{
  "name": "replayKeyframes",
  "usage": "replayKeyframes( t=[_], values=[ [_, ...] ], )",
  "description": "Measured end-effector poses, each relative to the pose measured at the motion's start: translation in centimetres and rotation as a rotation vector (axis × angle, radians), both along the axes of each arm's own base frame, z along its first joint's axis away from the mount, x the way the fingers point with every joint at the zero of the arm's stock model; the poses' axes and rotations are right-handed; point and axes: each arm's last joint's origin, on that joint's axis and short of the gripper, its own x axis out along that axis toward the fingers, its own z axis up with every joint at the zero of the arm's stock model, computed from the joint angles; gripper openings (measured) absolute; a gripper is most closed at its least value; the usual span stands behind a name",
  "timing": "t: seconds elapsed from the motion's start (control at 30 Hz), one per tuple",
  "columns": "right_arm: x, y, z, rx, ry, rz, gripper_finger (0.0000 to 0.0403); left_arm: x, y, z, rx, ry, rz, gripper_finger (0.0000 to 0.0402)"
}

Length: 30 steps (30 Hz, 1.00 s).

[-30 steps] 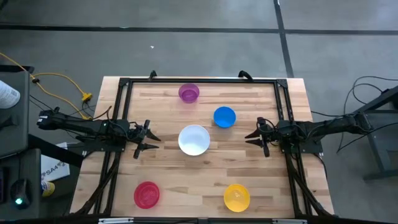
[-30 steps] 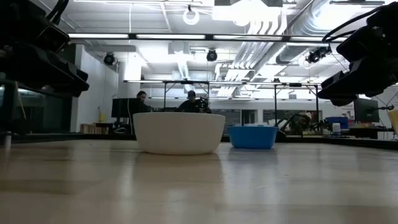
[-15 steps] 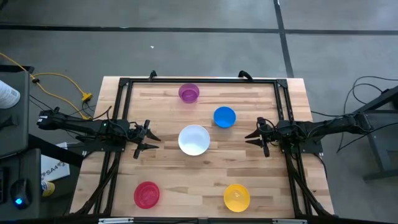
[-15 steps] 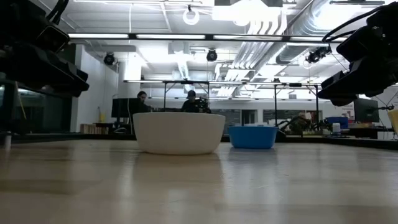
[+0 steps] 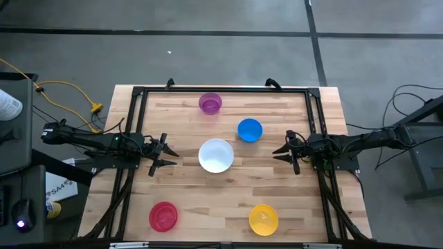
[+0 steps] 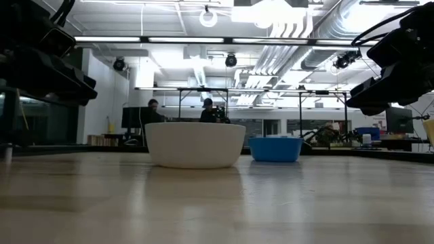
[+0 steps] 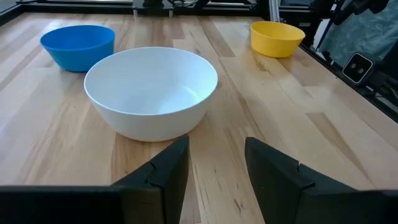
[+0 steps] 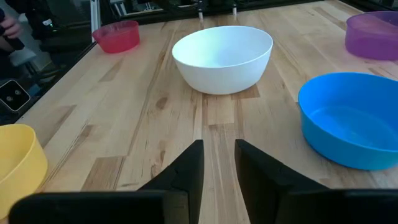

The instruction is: Nest bowls inside each other

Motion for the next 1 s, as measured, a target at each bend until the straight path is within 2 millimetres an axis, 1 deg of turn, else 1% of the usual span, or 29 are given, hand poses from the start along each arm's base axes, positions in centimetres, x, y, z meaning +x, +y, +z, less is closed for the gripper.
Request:
replayKeyframes(
  t=[0.47, 0.7, 0.87, 1.0],
  values=[
    [0.0, 0.0, 0.0, 0.000, 0.000, 0.000, 0.0084, 0.0, 0.0, 0.0, 0.000, -0.005, 0.001, 0.0157],
    [0.0, 0.0, 0.0, 0.000, 0.000, 0.000, 0.0084, 0.1, 0.0, 0.6, -0.026, -0.054, 0.016, 0.0157],
    [0.0, 0.0, 0.0, 0.000, 0.000, 0.000, 0.0084, 0.2, 0.2, 0.9, -0.081, -0.035, 0.117, 0.0157],
    [0.0, 0.0, 0.0, 0.000, 0.000, 0.000, 0.0084, 0.3, 0.5, 1.4, -0.085, -0.072, 0.211, 0.0157]
  ],
)
